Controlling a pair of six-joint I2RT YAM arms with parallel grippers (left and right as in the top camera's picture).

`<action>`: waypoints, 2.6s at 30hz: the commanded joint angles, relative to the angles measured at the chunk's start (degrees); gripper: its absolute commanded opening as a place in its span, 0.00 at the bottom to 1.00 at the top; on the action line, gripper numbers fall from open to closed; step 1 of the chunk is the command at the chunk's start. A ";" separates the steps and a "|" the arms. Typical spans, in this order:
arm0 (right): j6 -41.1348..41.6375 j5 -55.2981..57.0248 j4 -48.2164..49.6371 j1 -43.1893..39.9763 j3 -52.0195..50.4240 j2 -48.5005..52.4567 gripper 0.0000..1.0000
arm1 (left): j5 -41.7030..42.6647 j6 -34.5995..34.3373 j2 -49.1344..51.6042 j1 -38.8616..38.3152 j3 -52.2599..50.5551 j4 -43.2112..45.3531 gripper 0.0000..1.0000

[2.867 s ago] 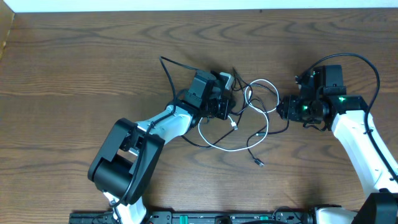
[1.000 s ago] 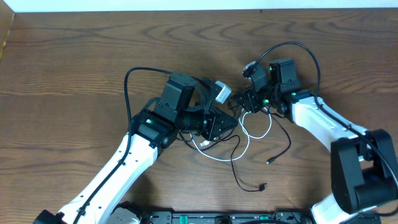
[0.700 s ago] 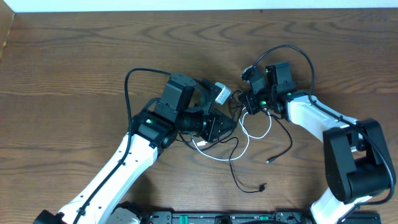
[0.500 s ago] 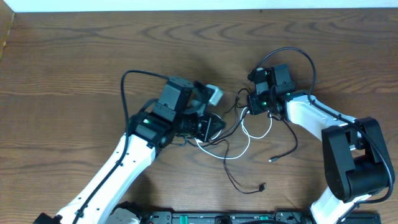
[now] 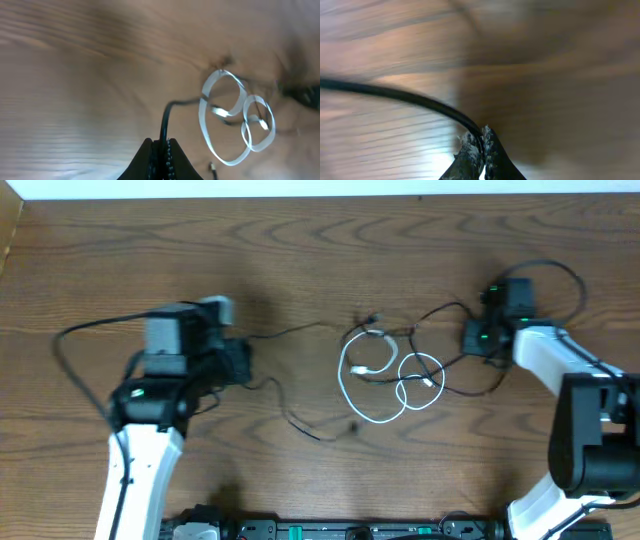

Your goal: Untangle cables

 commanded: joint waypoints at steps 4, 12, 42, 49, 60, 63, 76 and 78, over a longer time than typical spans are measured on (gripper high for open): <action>3.30 2.71 -4.20 -8.83 -0.76 0.81 0.01 | -1.40 0.07 -1.55 12.92 0.76 0.00 0.07; 12.00 2.56 -8.37 -17.88 -0.76 0.81 0.01 | -1.27 -4.11 -1.51 24.63 0.76 1.42 0.08; -14.80 -42.71 3.54 6.62 -0.13 -21.90 0.01 | 14.47 -3.15 9.88 -8.59 0.61 9.22 0.07; -5.60 -42.42 18.40 6.97 -0.13 -37.24 0.01 | 14.05 -3.15 16.50 -15.61 0.61 11.89 0.07; 1.51 -38.40 34.32 6.93 -0.13 -47.54 0.01 | 12.33 -3.15 20.02 -20.06 0.59 13.97 0.07; 1.49 -34.29 31.01 6.95 -0.13 -47.58 0.01 | 12.31 -3.15 20.02 -20.55 0.59 14.40 0.08; -1.57 -37.81 -1.01 7.02 -0.15 -33.88 0.09 | 22.40 0.66 18.38 -23.15 0.63 23.30 0.07; -1.31 -40.00 -1.16 7.02 -0.15 -30.82 0.24 | 23.37 2.93 17.03 -24.30 0.63 25.07 0.07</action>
